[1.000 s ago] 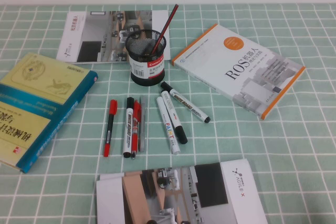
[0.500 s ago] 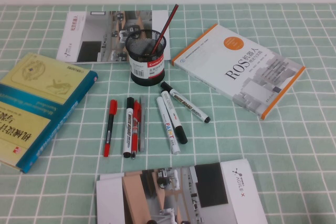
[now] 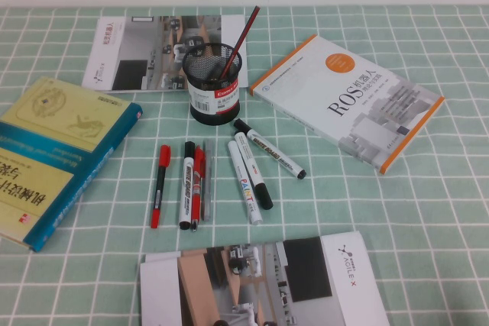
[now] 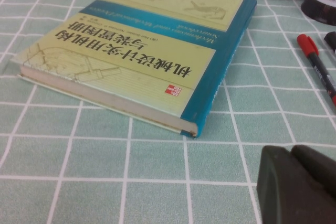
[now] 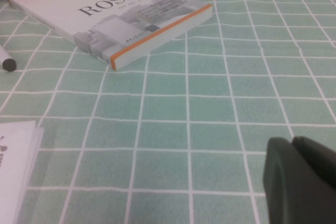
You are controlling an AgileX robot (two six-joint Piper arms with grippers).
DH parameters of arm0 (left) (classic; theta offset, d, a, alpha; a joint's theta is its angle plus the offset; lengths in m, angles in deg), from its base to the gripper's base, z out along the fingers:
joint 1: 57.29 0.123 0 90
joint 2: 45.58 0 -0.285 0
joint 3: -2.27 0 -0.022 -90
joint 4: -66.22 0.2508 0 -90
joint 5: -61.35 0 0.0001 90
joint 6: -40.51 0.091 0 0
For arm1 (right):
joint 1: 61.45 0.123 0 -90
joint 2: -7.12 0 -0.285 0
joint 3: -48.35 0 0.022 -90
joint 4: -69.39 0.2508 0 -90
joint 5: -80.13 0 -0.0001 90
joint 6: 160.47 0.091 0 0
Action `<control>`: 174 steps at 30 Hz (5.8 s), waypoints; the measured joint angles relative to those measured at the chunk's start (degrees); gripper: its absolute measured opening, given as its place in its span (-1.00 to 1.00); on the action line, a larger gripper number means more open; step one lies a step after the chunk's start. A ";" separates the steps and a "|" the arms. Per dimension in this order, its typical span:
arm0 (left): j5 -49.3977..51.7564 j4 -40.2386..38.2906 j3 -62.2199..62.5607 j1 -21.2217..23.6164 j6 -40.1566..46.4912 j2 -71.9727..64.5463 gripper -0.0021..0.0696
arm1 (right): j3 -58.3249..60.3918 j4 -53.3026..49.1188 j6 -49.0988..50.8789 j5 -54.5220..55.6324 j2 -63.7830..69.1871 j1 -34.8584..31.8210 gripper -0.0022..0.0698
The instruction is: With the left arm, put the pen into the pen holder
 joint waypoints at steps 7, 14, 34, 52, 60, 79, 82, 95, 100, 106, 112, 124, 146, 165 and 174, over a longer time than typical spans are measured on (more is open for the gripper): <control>-0.78 0.09 -0.10 0.00 -0.85 0.00 -0.94 | 0.00 0.00 0.00 0.00 0.00 0.00 -1.00; -4.60 -7.30 -0.30 0.00 -3.18 0.00 -0.94 | 0.00 0.00 0.00 0.00 0.00 0.00 -1.00; -1.74 -20.42 15.56 0.00 -5.95 -10.62 -0.94 | 0.00 0.00 0.00 0.00 0.00 0.00 -1.00; 22.86 -20.00 48.43 -2.01 8.66 -63.03 -0.94 | 0.00 0.00 0.00 0.00 0.00 0.00 -1.00; 25.13 -15.47 59.68 -11.99 4.73 -81.37 -0.94 | 0.00 0.00 0.00 0.00 0.00 0.00 -1.00; 32.74 -7.14 82.95 -17.32 -1.01 -104.44 -0.73 | 0.00 0.00 0.00 0.00 0.00 0.00 -1.00; 33.81 -7.14 84.73 -17.47 -0.43 -106.47 -0.36 | 0.00 0.00 0.00 0.00 0.00 0.00 -1.00; 34.93 -3.18 85.42 -17.56 -3.86 -111.95 0.06 | 0.00 0.00 0.00 0.00 0.00 0.00 -1.00; 34.46 -2.79 85.42 -17.56 -4.19 -114.29 0.01 | 0.00 0.00 0.00 0.00 0.00 0.00 -1.00; 33.03 -1.97 85.46 -17.56 -4.19 -116.34 -0.11 | 0.00 0.00 0.00 0.00 0.00 0.00 -1.00; 32.95 -1.16 85.82 -17.59 -4.19 -116.95 -0.37 | 0.00 0.00 0.00 0.00 0.00 0.00 -1.00; 32.74 -2.79 85.81 -18.87 0.56 -114.84 -0.78 | 0.00 0.00 0.00 0.00 0.00 0.00 -1.00; -36.82 -18.65 68.19 -19.83 14.98 -97.48 -0.78 | 0.00 0.00 0.00 0.00 0.00 0.00 -1.00; -55.53 1.95 73.09 -17.14 -6.23 -115.80 -0.78 | 0.00 0.00 0.00 0.00 0.00 0.00 -1.00; -51.14 5.24 73.93 -17.14 -6.35 -117.20 -0.71 | 0.00 0.00 0.00 0.00 0.00 0.00 -1.00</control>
